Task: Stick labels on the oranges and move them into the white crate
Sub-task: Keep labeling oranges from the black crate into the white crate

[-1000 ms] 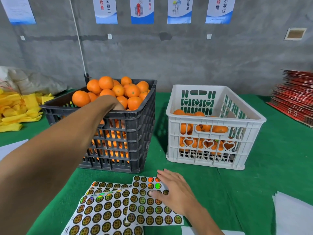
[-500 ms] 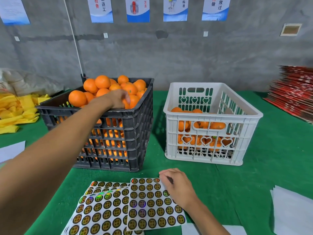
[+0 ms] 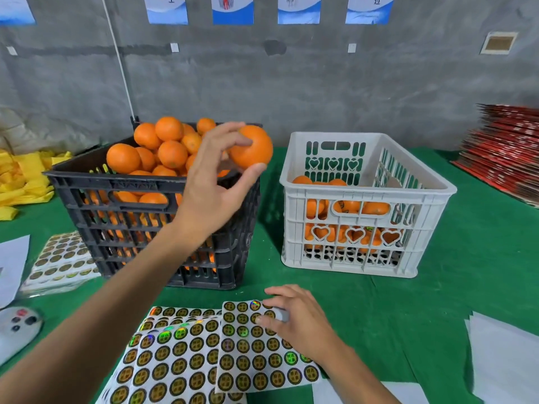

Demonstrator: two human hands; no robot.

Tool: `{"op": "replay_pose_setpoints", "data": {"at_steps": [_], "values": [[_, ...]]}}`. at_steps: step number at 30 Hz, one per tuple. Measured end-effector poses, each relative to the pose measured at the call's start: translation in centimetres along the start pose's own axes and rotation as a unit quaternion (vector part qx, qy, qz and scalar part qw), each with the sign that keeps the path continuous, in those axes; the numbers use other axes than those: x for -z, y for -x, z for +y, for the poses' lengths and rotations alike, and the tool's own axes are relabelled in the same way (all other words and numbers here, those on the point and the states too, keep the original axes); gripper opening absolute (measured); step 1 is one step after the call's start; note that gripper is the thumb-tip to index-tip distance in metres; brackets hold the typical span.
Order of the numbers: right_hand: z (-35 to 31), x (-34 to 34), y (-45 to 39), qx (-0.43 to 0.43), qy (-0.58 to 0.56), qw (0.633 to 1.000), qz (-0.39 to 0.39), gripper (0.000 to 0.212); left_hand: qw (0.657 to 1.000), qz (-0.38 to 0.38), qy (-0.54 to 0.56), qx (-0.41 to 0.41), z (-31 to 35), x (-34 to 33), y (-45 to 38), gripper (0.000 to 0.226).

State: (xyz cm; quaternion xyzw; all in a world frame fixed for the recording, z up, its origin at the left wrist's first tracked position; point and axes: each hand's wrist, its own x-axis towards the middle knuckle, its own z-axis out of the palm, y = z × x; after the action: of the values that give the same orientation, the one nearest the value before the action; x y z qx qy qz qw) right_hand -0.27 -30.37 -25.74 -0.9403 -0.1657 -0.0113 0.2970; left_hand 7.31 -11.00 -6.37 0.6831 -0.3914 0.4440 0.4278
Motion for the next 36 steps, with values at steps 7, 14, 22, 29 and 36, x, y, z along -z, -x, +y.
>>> {"op": "replay_pose_setpoints", "data": {"at_steps": [7, 14, 22, 29, 36], "values": [[0.2, 0.0, 0.2, 0.029, -0.013, 0.999, 0.028, 0.035, 0.994, -0.061, 0.073, 0.043, -0.5, -3.6, 9.4, 0.042], [0.3, -0.3, -0.1, 0.039, 0.05, 0.998, 0.024, 0.075, 0.903, -0.04, 0.188, 0.384, -0.8, -6.0, 18.4, 0.043], [0.4, -0.6, -0.5, 0.048, 0.055, 0.997, 0.03, 0.057, 0.883, -0.03, 0.219, 0.414, -0.2, -6.1, 18.3, 0.038], [-0.2, -0.4, 0.3, 0.11, 0.082, 0.984, 0.112, 0.027, 0.878, -0.038, 0.196, 0.434, -0.3, -6.2, 18.7, 0.044], [-1.1, 0.6, 0.6, 0.224, 0.176, 0.947, 0.151, 0.012, 0.875, -0.045, 0.183, 0.447, -0.2, -6.1, 18.6, 0.041]]}}
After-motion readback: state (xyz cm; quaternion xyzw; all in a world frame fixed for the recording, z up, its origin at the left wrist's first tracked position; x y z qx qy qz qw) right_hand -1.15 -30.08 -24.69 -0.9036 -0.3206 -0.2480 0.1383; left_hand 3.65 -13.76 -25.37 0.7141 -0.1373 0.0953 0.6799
